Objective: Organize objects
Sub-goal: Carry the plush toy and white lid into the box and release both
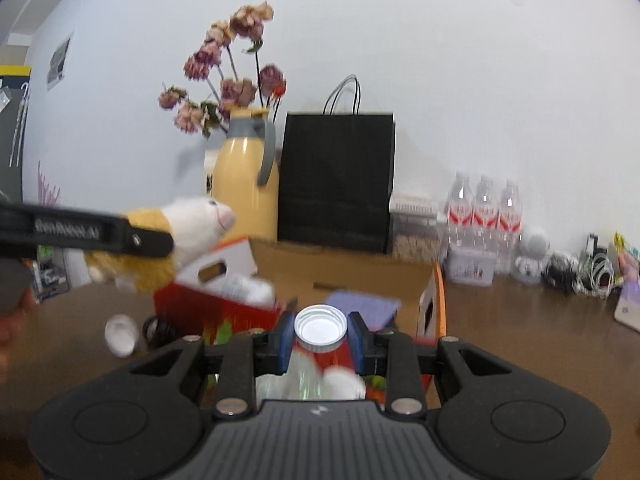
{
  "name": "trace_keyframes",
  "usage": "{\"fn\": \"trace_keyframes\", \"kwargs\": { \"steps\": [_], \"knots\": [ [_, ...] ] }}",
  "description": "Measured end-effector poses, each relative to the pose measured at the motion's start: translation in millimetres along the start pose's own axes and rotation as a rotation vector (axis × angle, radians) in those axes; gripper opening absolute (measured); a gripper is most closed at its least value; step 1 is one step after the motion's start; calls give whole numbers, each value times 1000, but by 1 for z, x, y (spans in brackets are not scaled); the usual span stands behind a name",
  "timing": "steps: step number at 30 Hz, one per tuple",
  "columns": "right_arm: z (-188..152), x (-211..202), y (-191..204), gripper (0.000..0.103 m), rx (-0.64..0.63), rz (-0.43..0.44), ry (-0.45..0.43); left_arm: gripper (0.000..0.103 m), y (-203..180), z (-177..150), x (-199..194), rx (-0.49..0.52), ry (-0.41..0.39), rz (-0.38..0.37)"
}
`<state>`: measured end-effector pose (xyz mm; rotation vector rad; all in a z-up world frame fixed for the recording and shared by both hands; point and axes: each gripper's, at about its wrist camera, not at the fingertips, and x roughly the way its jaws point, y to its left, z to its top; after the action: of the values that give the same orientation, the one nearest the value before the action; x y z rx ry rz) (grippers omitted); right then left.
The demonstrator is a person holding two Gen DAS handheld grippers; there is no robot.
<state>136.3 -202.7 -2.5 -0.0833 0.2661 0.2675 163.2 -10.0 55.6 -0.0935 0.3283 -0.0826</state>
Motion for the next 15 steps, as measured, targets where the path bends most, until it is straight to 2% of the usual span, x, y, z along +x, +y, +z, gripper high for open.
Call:
{"fn": "trace_keyframes", "kwargs": {
  "steps": [8, 12, 15],
  "knots": [
    [46, 54, -6, 27, 5, -3, -30, 95, -15, 27, 47, -6, -27, 12],
    [55, 89, -9, 27, 20, -18, -10, 95, -19, 36, 80, -18, -24, 49],
    [51, 116, -16, 27, 77, -38, 5, 95, -20, 34, 105, -26, -21, 82]
  ]
}}
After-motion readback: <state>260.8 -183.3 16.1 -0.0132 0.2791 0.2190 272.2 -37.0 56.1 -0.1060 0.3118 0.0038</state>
